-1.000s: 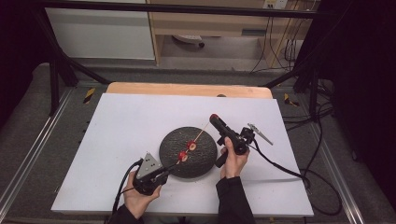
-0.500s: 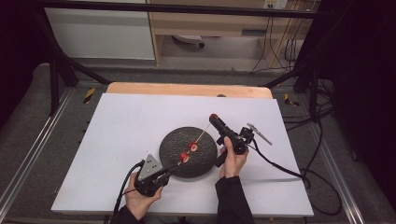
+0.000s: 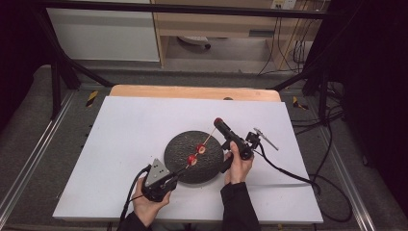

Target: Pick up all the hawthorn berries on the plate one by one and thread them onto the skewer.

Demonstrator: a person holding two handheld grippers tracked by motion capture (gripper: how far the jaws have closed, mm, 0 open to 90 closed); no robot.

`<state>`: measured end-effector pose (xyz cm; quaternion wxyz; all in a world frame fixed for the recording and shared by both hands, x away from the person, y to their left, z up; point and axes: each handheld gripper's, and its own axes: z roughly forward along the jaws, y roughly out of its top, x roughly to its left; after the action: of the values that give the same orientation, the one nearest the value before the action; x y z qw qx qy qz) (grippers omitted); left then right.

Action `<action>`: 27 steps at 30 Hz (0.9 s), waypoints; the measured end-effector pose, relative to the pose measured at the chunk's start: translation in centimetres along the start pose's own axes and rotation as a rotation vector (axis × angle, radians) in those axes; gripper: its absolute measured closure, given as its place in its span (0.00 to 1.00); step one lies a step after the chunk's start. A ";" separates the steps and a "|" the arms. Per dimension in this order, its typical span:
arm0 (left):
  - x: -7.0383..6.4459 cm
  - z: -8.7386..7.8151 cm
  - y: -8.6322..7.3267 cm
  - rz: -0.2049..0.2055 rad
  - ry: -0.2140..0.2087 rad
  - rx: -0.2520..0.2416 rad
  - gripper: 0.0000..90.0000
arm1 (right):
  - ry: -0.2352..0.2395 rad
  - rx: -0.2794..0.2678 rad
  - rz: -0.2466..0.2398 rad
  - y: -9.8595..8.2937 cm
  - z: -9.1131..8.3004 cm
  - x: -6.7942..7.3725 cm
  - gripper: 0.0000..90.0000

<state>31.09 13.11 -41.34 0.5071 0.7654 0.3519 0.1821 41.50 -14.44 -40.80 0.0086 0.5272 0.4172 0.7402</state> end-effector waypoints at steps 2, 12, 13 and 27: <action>-0.2 0.2 0.2 0.004 0.010 -0.010 0.98 | 0.000 0.002 0.008 -0.1 0.0 0.0 0.70; -1.0 0.6 -0.2 0.007 0.045 -0.044 0.99 | 0.000 -0.010 0.038 0.2 -0.1 0.1 0.70; -1.1 0.6 -0.2 0.004 0.048 -0.047 0.99 | -0.004 -0.016 0.042 0.2 0.0 0.1 0.70; -1.8 1.7 -0.1 -0.008 0.073 -0.035 0.99 | -0.024 0.002 0.096 0.3 0.3 0.0 0.71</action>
<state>30.92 10.72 -42.05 0.5081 0.7478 0.3699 0.2142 41.85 -14.49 -40.59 -0.0221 0.5555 0.3920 0.7330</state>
